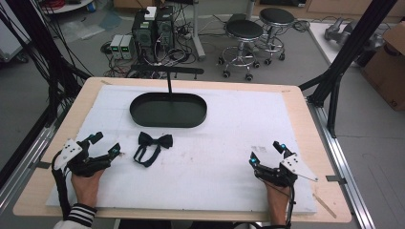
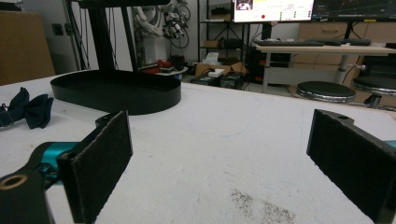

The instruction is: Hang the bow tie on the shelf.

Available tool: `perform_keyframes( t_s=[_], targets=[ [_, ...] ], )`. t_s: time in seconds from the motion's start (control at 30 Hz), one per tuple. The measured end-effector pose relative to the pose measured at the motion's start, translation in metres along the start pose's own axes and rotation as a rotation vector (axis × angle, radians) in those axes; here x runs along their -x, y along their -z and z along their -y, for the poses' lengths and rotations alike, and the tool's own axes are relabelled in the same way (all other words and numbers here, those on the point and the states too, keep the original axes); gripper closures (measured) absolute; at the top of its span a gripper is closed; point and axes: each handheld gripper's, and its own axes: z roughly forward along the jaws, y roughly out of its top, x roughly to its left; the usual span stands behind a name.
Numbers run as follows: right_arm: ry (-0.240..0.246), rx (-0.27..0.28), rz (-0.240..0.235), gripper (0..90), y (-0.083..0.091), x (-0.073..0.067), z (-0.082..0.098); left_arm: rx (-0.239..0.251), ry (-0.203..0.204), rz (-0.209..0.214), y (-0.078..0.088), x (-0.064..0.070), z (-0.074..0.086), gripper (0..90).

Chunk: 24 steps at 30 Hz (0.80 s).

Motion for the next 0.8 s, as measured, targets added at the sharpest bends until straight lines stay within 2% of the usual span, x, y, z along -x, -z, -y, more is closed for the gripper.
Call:
perform_keyframes(
  t_s=[0.07,0.23,0.43,0.6,0.8],
  targets=[
    [0.003,0.0,0.0,5.9,-0.0002,0.0001,0.0,0.002,0.001,0.002,0.0,0.0,0.0001,14.0],
    [-0.001,-0.003,0.0,5.9,-0.0004,0.0001,-0.0001,0.006,-0.03,0.013,0.0005,0.0024,0.0004,14.1],
    [-0.008,-0.016,0.001,5.8,-0.0011,0.0,-0.0005,0.007,-0.037,0.019,0.0009,0.0027,0.0005,14.1],
    [0.015,-0.009,0.006,5.8,-0.0008,-0.0016,-0.0003,-0.001,-0.046,0.018,-0.0002,0.0038,0.0002,14.1],
    [0.008,-0.006,0.007,5.9,-0.0004,-0.0015,-0.0001,-0.006,-0.055,0.021,-0.0005,0.0047,0.0,14.1]
  ],
)
